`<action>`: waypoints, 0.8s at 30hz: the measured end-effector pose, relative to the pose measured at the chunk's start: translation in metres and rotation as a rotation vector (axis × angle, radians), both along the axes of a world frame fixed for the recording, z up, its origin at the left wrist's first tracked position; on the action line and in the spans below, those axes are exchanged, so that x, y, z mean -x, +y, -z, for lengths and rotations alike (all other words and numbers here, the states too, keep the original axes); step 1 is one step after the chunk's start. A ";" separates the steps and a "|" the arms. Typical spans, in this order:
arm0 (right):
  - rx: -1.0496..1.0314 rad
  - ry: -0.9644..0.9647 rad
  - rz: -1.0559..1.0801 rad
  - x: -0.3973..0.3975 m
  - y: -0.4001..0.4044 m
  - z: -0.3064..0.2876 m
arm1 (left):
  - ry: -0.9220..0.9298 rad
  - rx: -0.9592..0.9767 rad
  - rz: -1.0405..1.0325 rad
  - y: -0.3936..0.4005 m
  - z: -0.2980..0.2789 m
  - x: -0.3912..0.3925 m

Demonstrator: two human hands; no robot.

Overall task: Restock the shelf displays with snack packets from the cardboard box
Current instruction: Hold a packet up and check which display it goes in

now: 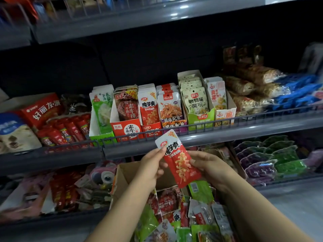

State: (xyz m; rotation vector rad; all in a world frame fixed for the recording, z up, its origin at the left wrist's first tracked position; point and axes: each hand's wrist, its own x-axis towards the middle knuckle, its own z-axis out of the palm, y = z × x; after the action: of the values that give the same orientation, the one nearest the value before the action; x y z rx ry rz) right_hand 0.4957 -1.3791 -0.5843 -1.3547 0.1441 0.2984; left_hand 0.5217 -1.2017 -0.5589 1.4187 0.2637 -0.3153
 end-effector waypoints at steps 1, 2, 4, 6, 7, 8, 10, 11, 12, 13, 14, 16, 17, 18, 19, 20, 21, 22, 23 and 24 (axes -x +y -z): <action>0.012 -0.016 0.007 -0.001 0.001 0.000 | 0.031 0.048 -0.004 0.002 -0.003 -0.003; 0.023 -0.040 0.013 -0.001 0.002 0.000 | 0.061 0.086 -0.003 0.004 -0.006 -0.005; 0.041 -0.103 0.022 -0.002 0.004 -0.001 | 0.085 0.125 0.007 0.010 -0.011 -0.010; 0.049 -0.161 0.024 -0.003 0.006 -0.002 | 0.073 0.132 -0.003 0.015 -0.017 -0.015; 0.050 -0.180 0.020 -0.005 0.008 -0.002 | 0.060 0.130 -0.014 0.018 -0.020 -0.020; 0.049 -0.194 0.016 -0.007 0.011 -0.004 | 0.044 0.125 -0.026 0.020 -0.025 -0.025; 0.073 -0.221 0.018 -0.013 0.017 -0.007 | 0.002 0.108 -0.043 0.025 -0.036 -0.037; 0.098 -0.236 0.021 -0.016 0.019 -0.010 | -0.022 0.101 -0.049 0.027 -0.043 -0.043; 0.122 -0.250 0.023 -0.020 0.022 -0.014 | -0.045 0.095 -0.055 0.029 -0.049 -0.049; 0.150 -0.264 0.024 -0.025 0.025 -0.019 | -0.069 0.091 -0.062 0.032 -0.055 -0.056; 0.178 -0.286 0.022 -0.031 0.029 -0.026 | -0.091 0.088 -0.066 0.034 -0.062 -0.062; 0.238 -0.352 0.028 -0.043 0.036 -0.040 | -0.126 0.081 -0.080 0.038 -0.075 -0.075; 0.269 -0.396 0.041 -0.049 0.040 -0.047 | -0.138 0.074 -0.091 0.039 -0.081 -0.081; 0.301 -0.438 0.058 -0.055 0.044 -0.054 | -0.147 0.067 -0.103 0.040 -0.087 -0.088; 0.342 -0.477 0.076 -0.060 0.048 -0.060 | -0.155 0.065 -0.114 0.041 -0.093 -0.093; 0.380 -0.508 0.089 -0.065 0.051 -0.065 | -0.165 0.073 -0.125 0.041 -0.098 -0.100; 0.417 -0.528 0.103 -0.071 0.054 -0.068 | -0.180 0.084 -0.134 0.041 -0.103 -0.105; 0.445 -0.537 0.123 -0.077 0.056 -0.070 | -0.198 0.084 -0.137 0.040 -0.107 -0.110; 0.480 -0.537 0.146 -0.083 0.057 -0.070 | -0.219 0.073 -0.140 0.039 -0.110 -0.116; 0.517 -0.534 0.169 -0.089 0.059 -0.070 | -0.242 0.059 -0.145 0.037 -0.112 -0.121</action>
State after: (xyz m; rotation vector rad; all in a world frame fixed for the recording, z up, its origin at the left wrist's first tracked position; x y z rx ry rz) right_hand 0.5848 -1.3202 -0.5141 -1.8739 -0.1222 -0.2682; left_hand 0.6423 -1.1643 -0.4465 1.3569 0.1564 -0.0311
